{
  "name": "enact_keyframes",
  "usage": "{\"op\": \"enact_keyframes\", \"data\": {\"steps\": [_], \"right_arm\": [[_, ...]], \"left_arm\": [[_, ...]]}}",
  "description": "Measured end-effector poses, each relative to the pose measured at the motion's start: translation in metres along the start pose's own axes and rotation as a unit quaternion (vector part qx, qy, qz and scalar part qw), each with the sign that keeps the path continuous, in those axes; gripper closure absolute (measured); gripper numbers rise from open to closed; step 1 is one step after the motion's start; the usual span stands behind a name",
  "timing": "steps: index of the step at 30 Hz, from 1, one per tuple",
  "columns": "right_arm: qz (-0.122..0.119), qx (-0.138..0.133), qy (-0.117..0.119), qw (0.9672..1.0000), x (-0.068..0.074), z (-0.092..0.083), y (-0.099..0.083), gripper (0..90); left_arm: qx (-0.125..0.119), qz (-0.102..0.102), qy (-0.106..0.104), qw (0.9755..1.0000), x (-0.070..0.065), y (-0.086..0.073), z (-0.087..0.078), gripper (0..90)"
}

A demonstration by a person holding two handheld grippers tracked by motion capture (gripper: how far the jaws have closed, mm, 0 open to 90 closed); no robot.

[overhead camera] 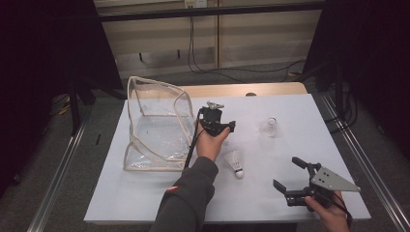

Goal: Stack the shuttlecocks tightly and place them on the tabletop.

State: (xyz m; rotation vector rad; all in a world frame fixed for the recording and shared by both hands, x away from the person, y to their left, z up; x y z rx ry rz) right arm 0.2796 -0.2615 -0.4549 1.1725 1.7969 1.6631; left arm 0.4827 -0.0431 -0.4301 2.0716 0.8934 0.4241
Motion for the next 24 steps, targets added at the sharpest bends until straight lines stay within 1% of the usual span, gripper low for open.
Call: {"op": "enact_keyframes", "data": {"steps": [1,2,4,5,6,12,15,18,21,24], "right_arm": [[0.0,-0.001,0.0,1.0,0.0,0.0,0.0,0.8],[0.0,0.0,0.001,1.0,0.0,0.0,0.0,0.7],[-0.002,0.001,-0.001,1.0,-0.001,0.0,0.0,0.7],[-0.003,0.002,-0.001,1.0,-0.001,0.001,0.0,0.8],[-0.003,0.002,-0.001,1.0,-0.001,0.001,0.0,0.8],[-0.005,0.002,0.001,1.0,-0.001,0.002,-0.001,0.7],[-0.004,0.002,-0.002,1.0,-0.002,0.003,0.0,0.7],[-0.004,0.001,-0.002,1.0,-0.002,0.004,0.0,0.7],[-0.001,0.002,-0.001,1.0,-0.003,0.004,-0.001,0.7],[-0.001,0.004,-0.002,1.0,-0.005,0.004,-0.002,0.7]], "left_arm": [[-0.004,0.0,-0.001,1.0,0.0,0.0,-0.001,37.5],[-0.004,0.0,-0.006,1.0,-0.001,0.0,-0.001,36.9],[-0.001,-0.006,-0.011,0.9999,-0.002,0.0,-0.002,31.9],[-0.005,-0.011,-0.015,0.9998,-0.003,0.0,-0.003,29.9],[-0.008,-0.012,-0.015,0.9998,-0.003,0.001,-0.004,29.0],[-0.011,-0.005,-0.027,0.9996,-0.006,0.002,-0.009,20.1],[-0.007,-0.007,-0.032,0.9994,-0.008,0.002,-0.011,14.7],[-0.011,-0.007,-0.039,0.9992,-0.012,0.002,-0.012,12.8],[-0.006,-0.002,-0.045,0.999,-0.014,0.001,-0.012,11.3],[-0.006,-0.005,-0.052,0.9986,-0.015,0.0,-0.013,10.0]]}}
Point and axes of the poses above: each handheld gripper's, and its own axes: z roughly forward along the jaws, y roughly out of its top, x roughly to its left, the point moved 5 cm from there along z, roughly forward along the jaws, and after that the axes turned 13 degrees about z, right-handed, at the moved point
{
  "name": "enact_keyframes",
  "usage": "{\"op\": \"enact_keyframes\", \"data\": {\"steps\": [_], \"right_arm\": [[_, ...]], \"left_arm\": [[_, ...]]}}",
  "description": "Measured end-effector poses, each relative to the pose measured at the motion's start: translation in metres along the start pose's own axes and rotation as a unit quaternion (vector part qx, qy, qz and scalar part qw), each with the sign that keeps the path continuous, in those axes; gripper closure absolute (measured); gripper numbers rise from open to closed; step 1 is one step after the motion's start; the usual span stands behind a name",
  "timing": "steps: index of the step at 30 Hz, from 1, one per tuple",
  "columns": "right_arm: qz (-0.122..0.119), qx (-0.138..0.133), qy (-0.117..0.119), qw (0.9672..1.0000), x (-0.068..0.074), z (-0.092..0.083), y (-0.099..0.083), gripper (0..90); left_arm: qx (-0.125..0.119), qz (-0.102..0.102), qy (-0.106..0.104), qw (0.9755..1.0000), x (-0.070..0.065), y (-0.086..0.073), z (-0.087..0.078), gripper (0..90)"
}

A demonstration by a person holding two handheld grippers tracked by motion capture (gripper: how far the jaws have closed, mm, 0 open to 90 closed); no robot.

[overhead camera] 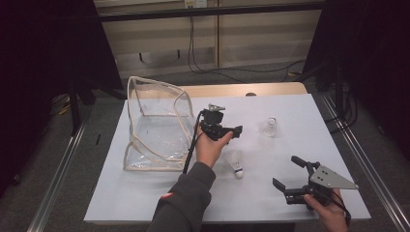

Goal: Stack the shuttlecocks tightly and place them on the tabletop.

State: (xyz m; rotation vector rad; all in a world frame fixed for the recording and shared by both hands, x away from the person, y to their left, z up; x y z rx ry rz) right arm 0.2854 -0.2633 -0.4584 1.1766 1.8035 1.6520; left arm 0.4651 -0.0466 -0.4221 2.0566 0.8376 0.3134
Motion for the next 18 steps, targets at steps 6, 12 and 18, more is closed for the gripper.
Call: {"op": "enact_keyframes", "data": {"steps": [6,12,18], "right_arm": [[0.002,0.0,-0.001,1.0,-0.001,0.0,0.0,0.7],[0.003,0.003,-0.004,1.0,-0.001,-0.002,-0.002,0.8],[0.005,0.003,-0.006,1.0,-0.002,-0.004,-0.002,0.8]], "left_arm": [[-0.002,0.01,-0.014,0.9998,-0.008,0.001,-0.001,8.8],[0.001,0.016,-0.029,0.9994,-0.017,0.001,0.0,8.8],[-0.012,0.021,-0.034,0.9991,-0.02,0.001,-0.009,8.8]]}}
Point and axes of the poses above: each handheld gripper's, and its own axes: z roughly forward along the jaws, y roughly out of its top, x roughly to its left, the point moved 5 cm from there along z, roughly forward along the jaws, and after that the axes turned 13 degrees about z, right-handed, at the moved point
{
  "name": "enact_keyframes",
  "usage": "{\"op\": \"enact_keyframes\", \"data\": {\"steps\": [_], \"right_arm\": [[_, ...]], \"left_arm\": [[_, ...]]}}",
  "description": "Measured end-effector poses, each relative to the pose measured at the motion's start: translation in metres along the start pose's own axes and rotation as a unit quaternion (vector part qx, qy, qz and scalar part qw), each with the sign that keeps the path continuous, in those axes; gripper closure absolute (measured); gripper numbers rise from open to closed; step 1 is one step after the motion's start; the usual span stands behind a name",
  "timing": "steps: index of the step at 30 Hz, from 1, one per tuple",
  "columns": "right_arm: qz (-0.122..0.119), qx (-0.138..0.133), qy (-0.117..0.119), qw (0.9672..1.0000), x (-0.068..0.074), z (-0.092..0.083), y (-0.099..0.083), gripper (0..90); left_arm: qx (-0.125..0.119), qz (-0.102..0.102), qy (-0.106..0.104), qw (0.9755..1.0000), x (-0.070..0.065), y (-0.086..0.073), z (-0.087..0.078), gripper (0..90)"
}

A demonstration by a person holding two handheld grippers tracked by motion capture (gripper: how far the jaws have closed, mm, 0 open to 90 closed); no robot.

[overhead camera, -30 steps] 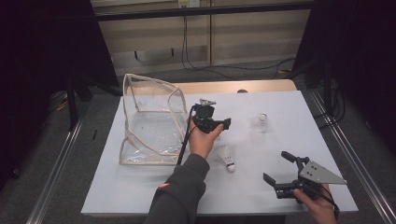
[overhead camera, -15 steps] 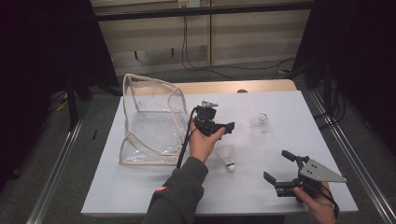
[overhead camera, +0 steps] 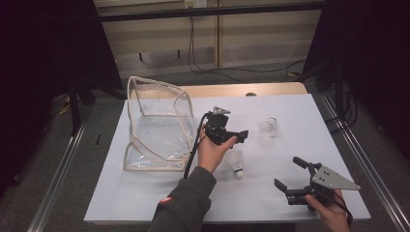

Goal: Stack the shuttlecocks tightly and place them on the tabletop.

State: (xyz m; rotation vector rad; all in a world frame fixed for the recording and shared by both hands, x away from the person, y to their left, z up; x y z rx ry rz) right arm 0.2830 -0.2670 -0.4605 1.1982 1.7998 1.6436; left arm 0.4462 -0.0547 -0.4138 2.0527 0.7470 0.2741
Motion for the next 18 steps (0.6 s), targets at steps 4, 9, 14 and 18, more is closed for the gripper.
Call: {"op": "enact_keyframes", "data": {"steps": [4,9,14,18], "right_arm": [[-0.003,-0.001,0.002,1.0,0.001,0.001,0.0,0.7],[-0.003,0.001,-0.001,1.0,0.001,0.0,0.0,0.8],[-0.005,0.001,0.0,1.0,0.001,0.002,0.0,0.7],[-0.006,0.002,0.002,1.0,0.002,0.004,0.0,0.8]], "left_arm": [[-0.003,0.003,0.0,1.0,-0.002,-0.004,-0.006,8.8],[-0.001,0.006,-0.005,1.0,-0.004,-0.009,-0.012,8.5],[0.001,0.008,-0.008,0.9999,-0.008,-0.015,-0.015,8.4],[0.002,0.012,-0.014,0.9998,-0.008,-0.016,-0.018,8.1]]}}
Point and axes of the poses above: each handheld gripper's, and its own axes: z roughly forward along the jaws, y roughly out of its top, x roughly to its left, the point moved 5 cm from there along z, roughly forward along the jaws, and after that the axes turned 13 degrees about z, right-handed, at the moved point
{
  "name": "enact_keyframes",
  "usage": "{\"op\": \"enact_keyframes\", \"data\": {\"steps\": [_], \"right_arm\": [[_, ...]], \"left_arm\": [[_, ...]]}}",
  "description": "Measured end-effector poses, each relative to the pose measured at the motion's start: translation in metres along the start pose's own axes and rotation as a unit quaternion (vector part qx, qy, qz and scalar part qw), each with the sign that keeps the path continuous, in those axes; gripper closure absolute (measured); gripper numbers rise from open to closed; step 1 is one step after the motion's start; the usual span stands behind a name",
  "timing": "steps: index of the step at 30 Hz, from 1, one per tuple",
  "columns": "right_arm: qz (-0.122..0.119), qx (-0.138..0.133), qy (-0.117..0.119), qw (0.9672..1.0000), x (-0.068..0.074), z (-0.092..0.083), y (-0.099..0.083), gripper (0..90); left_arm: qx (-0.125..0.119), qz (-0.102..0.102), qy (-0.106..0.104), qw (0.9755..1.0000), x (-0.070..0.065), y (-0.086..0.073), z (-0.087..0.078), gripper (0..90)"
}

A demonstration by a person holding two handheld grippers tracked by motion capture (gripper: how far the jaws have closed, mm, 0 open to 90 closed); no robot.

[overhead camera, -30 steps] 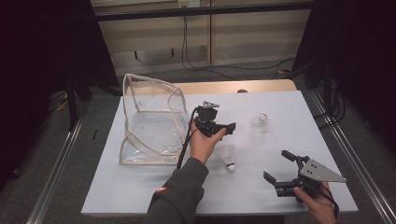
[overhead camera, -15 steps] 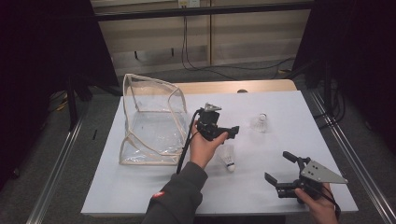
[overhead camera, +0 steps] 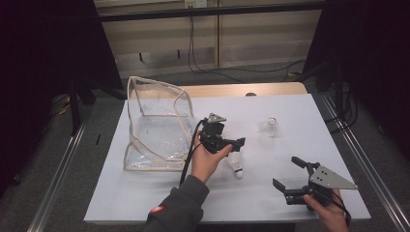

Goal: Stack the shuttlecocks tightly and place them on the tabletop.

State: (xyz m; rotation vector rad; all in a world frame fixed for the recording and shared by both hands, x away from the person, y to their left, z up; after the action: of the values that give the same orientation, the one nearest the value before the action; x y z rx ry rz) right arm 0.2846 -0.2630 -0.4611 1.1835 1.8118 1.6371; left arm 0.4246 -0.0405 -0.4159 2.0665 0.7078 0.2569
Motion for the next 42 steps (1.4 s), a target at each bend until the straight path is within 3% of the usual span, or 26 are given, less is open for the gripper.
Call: {"op": "enact_keyframes", "data": {"steps": [5,12,14,19,28,42], "right_arm": [[0.003,0.0,-0.006,1.0,-0.003,-0.003,-0.001,0.7],[0.002,0.0,-0.007,1.0,-0.002,-0.002,0.0,0.8],[0.002,0.0,-0.006,1.0,-0.002,-0.002,0.0,0.7],[0.002,0.002,-0.003,1.0,-0.002,0.0,-0.001,0.8],[0.002,0.002,-0.003,1.0,0.0,0.0,0.0,0.7],[0.0,0.001,-0.001,1.0,0.0,0.001,0.0,0.8]], "left_arm": [[0.003,0.009,0.001,1.0,0.001,-0.002,-0.002,7.8],[-0.003,0.005,-0.005,1.0,-0.002,-0.008,-0.007,7.5],[-0.001,0.013,-0.003,0.9999,-0.004,-0.008,-0.009,6.8],[-0.012,0.014,-0.017,0.9997,-0.01,-0.008,-0.013,6.6],[-0.013,0.015,-0.022,0.9996,-0.011,-0.013,-0.018,6.5],[-0.012,0.026,-0.051,0.9983,-0.019,-0.024,-0.026,5.4]]}}
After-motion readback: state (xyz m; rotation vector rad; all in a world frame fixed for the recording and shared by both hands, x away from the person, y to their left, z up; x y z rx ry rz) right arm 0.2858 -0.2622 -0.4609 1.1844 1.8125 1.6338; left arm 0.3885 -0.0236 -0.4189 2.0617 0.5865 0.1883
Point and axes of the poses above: each handheld gripper's, and its own axes: z roughly forward along the jaws, y roughly out of its top, x roughly to its left, the point moved 5 cm from there along z, roughly forward along the jaws, and after that the axes turned 13 degrees about z, right-handed, at the moved point
